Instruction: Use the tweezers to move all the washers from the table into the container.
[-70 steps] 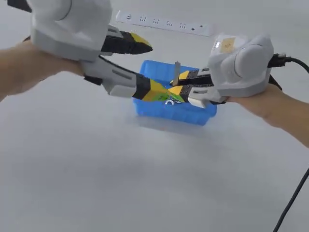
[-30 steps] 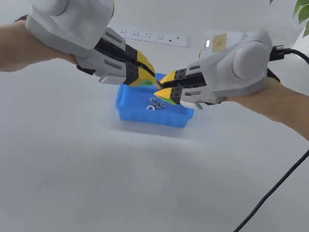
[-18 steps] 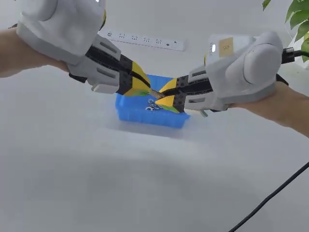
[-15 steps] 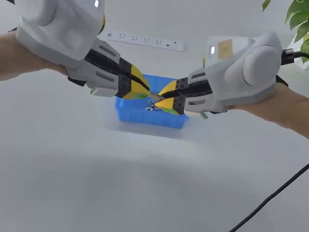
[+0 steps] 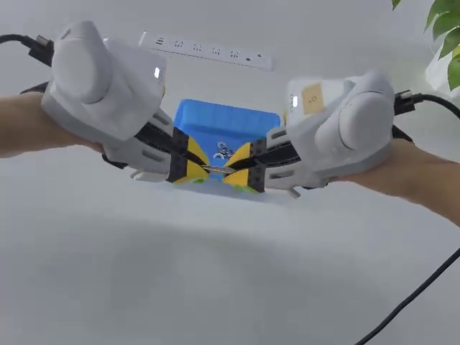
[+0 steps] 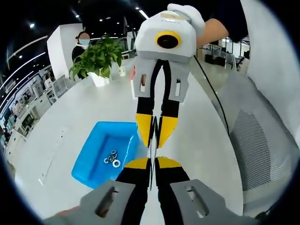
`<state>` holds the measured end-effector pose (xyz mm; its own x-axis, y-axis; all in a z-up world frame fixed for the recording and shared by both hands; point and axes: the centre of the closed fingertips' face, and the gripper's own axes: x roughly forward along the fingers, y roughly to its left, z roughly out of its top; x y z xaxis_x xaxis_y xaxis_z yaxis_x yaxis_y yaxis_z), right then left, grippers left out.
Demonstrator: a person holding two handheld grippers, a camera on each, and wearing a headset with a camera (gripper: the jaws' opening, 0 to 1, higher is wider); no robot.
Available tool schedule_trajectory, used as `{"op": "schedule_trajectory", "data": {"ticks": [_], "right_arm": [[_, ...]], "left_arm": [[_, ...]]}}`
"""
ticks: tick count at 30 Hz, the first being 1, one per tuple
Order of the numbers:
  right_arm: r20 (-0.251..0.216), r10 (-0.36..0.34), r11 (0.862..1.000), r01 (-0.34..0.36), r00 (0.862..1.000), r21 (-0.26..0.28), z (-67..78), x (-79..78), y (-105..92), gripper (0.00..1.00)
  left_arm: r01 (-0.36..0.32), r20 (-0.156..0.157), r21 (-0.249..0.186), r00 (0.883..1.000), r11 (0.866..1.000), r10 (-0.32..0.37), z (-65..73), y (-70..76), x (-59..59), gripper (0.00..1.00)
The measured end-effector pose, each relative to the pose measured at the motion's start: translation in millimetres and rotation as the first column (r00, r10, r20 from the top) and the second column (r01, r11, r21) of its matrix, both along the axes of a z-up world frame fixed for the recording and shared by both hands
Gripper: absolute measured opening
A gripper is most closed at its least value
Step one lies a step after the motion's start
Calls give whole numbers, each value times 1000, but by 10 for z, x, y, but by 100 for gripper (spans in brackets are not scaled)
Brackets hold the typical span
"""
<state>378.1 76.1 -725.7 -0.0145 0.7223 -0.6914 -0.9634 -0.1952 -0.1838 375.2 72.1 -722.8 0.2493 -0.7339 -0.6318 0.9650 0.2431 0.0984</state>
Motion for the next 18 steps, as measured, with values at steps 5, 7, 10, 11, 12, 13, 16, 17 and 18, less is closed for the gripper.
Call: {"op": "schedule_trajectory", "data": {"ticks": [5,7,10,11,12,13,16,17,18], "right_arm": [[-38,-13,1000,12,999,-22,-253,-7,-26,8],[-52,-27,999,25,998,-43,-405,18,-53,8],[-60,-39,997,35,997,-65,-558,31,-73,8],[-60,-33,997,28,998,-75,-614,25,-85,8],[-66,-31,996,26,997,-80,-642,16,-87,8],[-68,-26,996,20,997,-87,-682,5,-88,8],[-85,-17,994,8,996,-105,-755,-21,-82,8],[-84,-9,993,-1,996,-115,-774,-28,-84,8],[-79,3,992,-13,997,-128,-791,-33,-87,8]], "left_arm": [[2,-12,41,1000,999,-1,-268,-41,-16,8],[-11,-15,60,1000,998,12,-391,-62,0,8],[-39,-32,74,999,996,42,-558,-79,26,8],[-39,-40,81,998,996,42,-613,-89,19,8],[-29,-43,93,999,995,33,-646,-88,3,8],[-25,-54,99,998,995,30,-689,-83,-2,8],[-17,-81,117,996,993,26,-765,-77,-32,8],[-14,-77,125,997,992,24,-780,-76,-34,8],[-8,-78,137,997,991,19,-802,-71,-43,8]]}}
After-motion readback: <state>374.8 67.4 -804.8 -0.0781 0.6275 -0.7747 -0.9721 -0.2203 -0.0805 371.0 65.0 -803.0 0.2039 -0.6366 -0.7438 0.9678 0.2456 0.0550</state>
